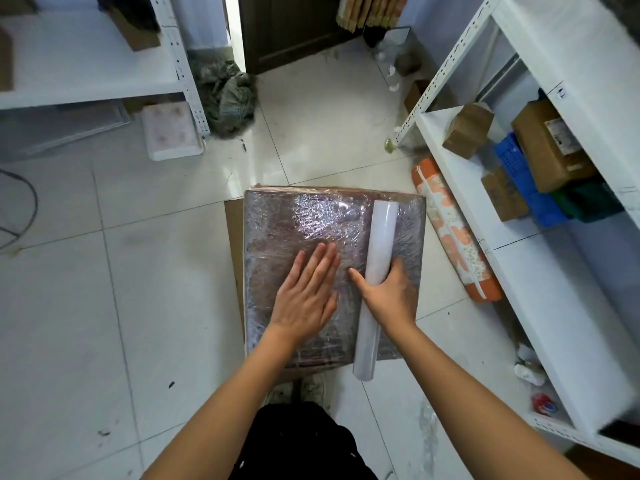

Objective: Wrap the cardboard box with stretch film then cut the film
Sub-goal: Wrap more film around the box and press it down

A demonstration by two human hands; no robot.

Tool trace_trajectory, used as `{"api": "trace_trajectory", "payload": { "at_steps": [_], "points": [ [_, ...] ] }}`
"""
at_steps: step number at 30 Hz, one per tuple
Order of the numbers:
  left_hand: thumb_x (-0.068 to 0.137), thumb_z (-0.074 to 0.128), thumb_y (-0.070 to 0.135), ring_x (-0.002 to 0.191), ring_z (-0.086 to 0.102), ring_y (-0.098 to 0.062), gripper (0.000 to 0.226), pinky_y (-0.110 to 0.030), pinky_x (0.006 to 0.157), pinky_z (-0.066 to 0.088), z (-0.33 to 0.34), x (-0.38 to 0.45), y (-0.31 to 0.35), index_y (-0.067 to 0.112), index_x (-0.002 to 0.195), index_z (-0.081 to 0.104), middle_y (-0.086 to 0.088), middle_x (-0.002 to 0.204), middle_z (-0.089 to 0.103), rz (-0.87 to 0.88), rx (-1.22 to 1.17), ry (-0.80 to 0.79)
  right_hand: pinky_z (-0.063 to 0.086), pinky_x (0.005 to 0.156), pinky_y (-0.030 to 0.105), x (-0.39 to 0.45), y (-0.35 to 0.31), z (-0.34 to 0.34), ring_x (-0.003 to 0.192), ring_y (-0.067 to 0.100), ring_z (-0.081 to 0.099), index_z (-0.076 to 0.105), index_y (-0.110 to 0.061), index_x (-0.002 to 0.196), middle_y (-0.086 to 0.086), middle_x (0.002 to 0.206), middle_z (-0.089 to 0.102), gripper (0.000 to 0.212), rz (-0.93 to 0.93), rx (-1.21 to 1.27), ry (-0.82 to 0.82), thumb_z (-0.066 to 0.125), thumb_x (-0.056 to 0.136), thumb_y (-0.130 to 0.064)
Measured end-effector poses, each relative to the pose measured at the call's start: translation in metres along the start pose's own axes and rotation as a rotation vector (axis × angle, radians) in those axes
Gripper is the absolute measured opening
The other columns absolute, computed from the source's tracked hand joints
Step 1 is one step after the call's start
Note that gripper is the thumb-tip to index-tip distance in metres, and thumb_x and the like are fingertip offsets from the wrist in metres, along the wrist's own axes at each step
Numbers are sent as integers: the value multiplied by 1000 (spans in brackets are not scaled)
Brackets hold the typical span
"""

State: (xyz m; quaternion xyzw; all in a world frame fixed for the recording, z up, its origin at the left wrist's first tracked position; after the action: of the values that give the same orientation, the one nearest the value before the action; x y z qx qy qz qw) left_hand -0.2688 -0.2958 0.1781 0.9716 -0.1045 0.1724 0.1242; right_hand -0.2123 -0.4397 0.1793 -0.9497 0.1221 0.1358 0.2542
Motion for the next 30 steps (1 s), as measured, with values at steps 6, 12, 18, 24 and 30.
{"api": "trace_trajectory", "payload": {
  "at_steps": [6,12,18,24,30],
  "points": [
    [96,32,30,143,22,-23,57,-42,118,12,28,-11,-5,4,146,27,-10,154,25,-50,47,-51,45,80,33,1,2,1,98,26,58,53,-9,113,9,107,58,64,-34,141,26,75,70,-51],
    [95,33,30,143,22,-23,57,-43,118,13,26,-3,-12,3,145,29,-11,153,26,-64,37,-73,44,74,24,-7,-2,6,76,13,53,53,-18,86,0,89,51,18,-180,353,-109,70,81,-15],
    [96,33,31,143,21,-24,58,-43,119,9,28,-12,-1,3,146,25,-10,155,21,-47,46,-70,46,74,33,-5,-1,-1,83,20,60,50,-20,95,-5,86,62,36,-176,-3,-144,63,79,-50],
    [96,36,32,142,24,-26,57,-44,118,11,25,-17,-2,2,144,27,-11,152,28,-34,53,-38,46,81,38,-19,-17,19,106,26,56,50,-16,110,3,112,50,73,-220,-343,-110,58,68,-74],
    [95,36,31,142,24,-23,56,-42,118,12,24,-18,-5,3,145,31,-11,152,27,-44,75,-46,48,72,19,-17,-2,12,87,12,62,58,-13,105,1,98,61,35,-247,225,-307,74,78,-29]
  ]
}}
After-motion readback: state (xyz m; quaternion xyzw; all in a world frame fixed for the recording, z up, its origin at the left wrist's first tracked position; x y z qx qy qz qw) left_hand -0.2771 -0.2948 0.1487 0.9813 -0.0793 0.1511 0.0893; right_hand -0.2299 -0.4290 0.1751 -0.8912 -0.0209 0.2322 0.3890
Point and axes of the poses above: each hand's wrist, its own x-axis towards the middle knuckle, its own z-axis out of the palm, y = z × x, the point moved 9 cm from there along x, towards the middle knuckle
